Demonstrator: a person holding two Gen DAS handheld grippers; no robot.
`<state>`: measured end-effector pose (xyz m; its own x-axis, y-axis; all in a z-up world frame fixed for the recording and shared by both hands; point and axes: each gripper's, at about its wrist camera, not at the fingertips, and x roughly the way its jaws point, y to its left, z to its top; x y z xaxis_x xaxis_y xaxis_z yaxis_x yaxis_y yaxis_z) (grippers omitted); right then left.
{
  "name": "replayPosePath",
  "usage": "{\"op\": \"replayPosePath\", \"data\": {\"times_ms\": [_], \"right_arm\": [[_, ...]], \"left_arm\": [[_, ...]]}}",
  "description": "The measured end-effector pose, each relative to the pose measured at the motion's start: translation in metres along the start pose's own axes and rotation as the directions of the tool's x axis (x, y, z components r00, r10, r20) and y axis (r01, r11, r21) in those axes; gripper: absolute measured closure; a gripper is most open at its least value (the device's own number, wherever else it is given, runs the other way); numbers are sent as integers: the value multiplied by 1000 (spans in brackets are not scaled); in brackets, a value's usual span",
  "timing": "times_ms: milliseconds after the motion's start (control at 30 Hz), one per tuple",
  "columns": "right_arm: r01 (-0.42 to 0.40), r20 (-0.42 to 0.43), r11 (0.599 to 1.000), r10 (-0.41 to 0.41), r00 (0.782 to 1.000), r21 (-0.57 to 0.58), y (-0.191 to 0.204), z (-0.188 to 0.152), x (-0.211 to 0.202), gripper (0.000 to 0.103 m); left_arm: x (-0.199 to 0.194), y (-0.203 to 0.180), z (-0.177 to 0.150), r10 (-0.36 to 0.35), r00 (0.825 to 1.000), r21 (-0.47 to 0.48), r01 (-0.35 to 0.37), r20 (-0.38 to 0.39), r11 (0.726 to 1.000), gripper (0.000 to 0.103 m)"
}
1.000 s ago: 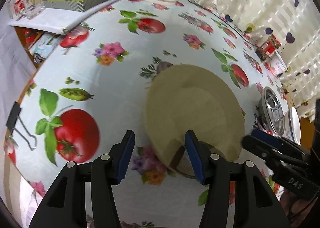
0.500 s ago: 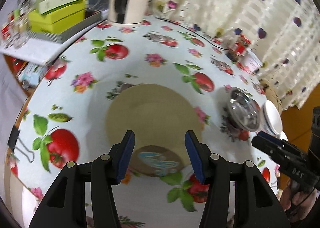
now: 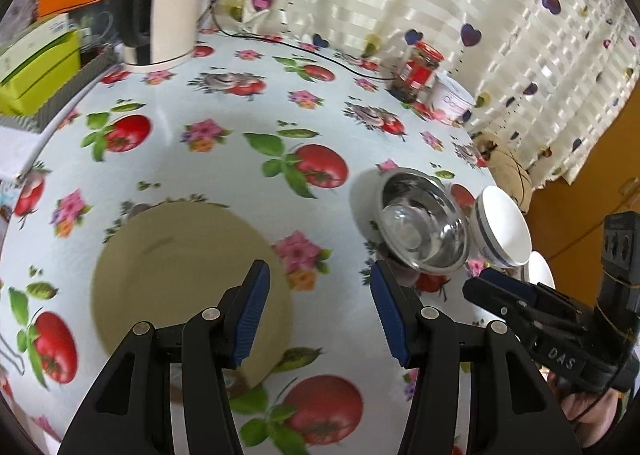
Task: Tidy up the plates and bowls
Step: 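Move both grippers over the steel bowl toward the white bowl beside it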
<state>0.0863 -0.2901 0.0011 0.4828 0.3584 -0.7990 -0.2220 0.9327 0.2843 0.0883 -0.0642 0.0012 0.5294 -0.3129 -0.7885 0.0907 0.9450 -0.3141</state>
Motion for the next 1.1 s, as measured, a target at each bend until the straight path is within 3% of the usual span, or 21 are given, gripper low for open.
{"op": "replayPosePath", "data": {"times_ms": [233, 600, 767, 1100], "right_arm": [[18, 20, 1000, -18, 1000, 18, -11, 0, -12, 64], [33, 56, 998, -35, 998, 49, -32, -2, -32, 64], [35, 67, 997, -39, 997, 62, -40, -1, -36, 64], [43, 85, 996, -50, 995, 84, -51, 2, -45, 64]], "left_arm": [[31, -21, 11, -47, 997, -3, 46, -54, 999, 51], [72, -51, 19, -72, 991, 7, 73, -112, 997, 60], [87, -56, 18, -73, 985, 7, 75, -158, 997, 76], [91, -56, 14, -90, 976, -4, 91, -201, 996, 83]]}}
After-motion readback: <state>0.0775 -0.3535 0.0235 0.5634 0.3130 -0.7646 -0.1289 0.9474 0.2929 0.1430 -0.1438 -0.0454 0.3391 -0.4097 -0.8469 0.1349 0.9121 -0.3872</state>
